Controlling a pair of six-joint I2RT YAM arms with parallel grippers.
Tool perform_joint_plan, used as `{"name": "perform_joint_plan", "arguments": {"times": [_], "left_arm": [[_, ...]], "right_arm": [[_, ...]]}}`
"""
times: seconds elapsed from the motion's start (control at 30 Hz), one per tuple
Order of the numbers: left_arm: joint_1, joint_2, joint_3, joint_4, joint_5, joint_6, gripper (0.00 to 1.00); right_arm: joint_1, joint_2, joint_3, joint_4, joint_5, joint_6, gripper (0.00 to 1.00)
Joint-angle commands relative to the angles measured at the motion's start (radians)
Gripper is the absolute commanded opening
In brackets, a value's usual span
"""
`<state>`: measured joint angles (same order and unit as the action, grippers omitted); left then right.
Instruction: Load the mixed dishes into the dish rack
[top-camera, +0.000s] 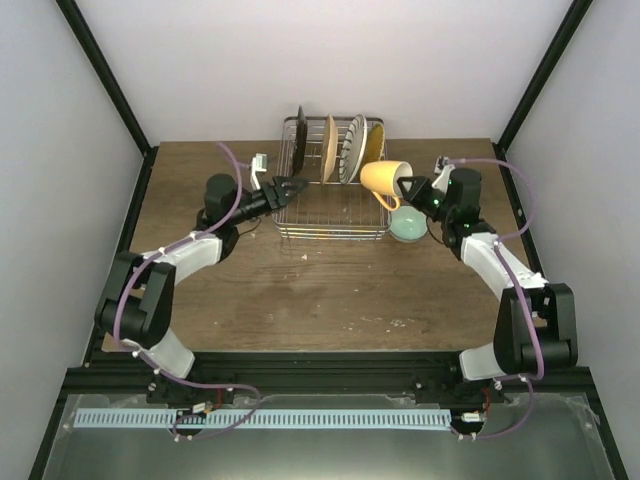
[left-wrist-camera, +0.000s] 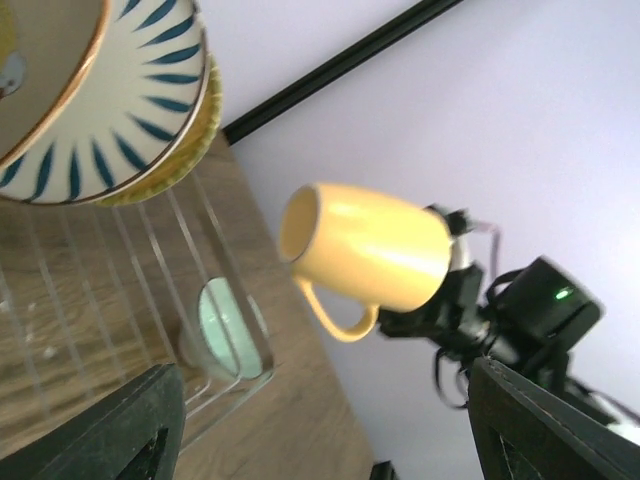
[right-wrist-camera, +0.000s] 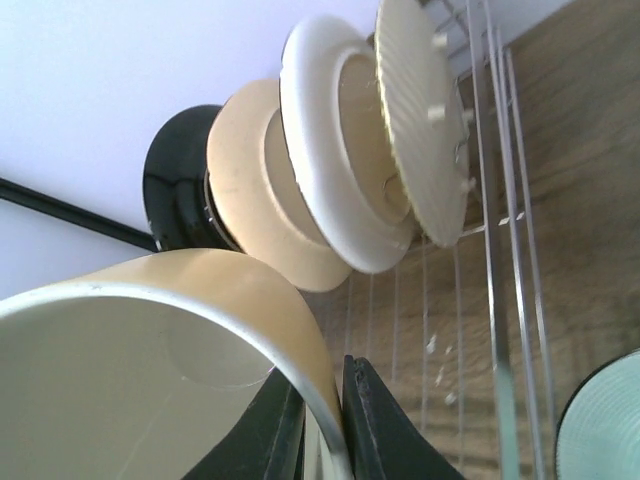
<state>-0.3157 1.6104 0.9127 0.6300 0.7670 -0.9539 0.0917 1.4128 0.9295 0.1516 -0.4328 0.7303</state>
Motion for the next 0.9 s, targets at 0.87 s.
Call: {"name": "perform_joint_plan", "arguments": {"times": [0.87], "left_arm": [[-0.099, 0.151, -0.001, 0.569, 0.103, -0.075, 0.77]], "right_arm": [[0.185, 0.125, -0.111, 0.934, -0.100, 0.613, 0.01]]}}
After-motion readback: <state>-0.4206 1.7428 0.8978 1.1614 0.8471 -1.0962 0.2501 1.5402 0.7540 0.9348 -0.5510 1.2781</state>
